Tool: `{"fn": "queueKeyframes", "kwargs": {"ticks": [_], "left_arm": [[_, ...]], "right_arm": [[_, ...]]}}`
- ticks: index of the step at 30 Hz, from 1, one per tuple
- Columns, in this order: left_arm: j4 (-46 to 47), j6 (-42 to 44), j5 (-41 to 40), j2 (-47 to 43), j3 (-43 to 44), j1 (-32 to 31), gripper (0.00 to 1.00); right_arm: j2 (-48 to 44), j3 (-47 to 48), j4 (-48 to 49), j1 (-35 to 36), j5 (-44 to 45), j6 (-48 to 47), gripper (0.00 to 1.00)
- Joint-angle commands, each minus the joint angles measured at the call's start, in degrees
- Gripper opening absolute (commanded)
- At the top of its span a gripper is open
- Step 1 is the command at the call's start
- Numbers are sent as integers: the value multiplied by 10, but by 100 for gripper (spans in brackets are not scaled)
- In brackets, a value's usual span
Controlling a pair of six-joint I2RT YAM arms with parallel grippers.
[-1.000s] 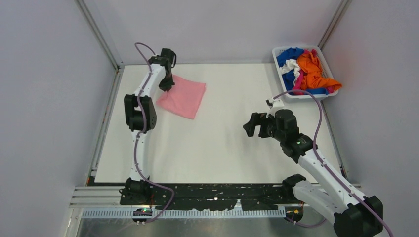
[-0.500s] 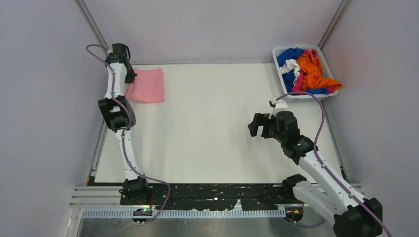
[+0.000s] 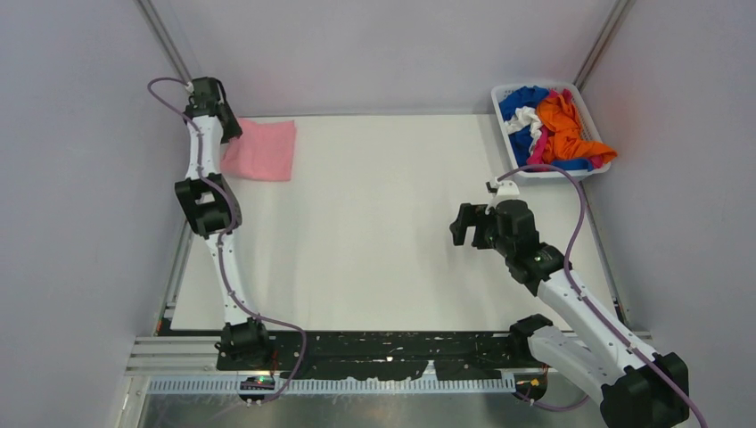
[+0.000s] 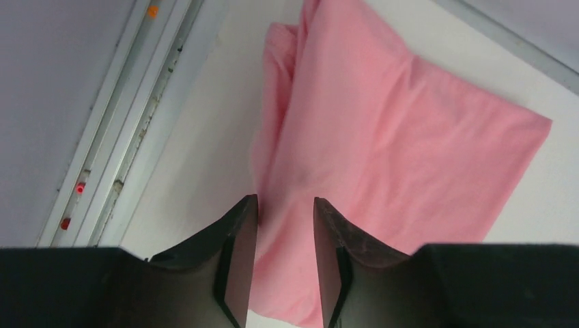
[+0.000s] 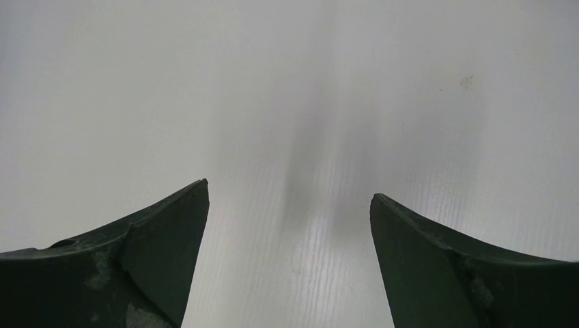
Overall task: Fold and stack the t-shirts
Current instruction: Put the neatly folded tshirt into the corner of the board with the left arm, then reset both arms
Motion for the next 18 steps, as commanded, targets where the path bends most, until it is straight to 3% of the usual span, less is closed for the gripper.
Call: {"fn": "queueKeyframes", "kwargs": {"ticks": [1,3,6,13,18], "left_arm": [[66,0,20,7,48,8,40],[64,1,13,-4,53,8,46],[62,-5,15,-52,26,6,96],[10,-9,6,-227,-48,-56,100],[30,-75,21,-409,-274,-148,100]], "right_arm": [[-5,4,11,-3,16,-4,96],[-6,5,7,-2,17,-2,95],[-6,6,6,-2,22,2,96],[-1,17,3,-2,48,26,95],[7,14,12,-3,53,45,96]]}}
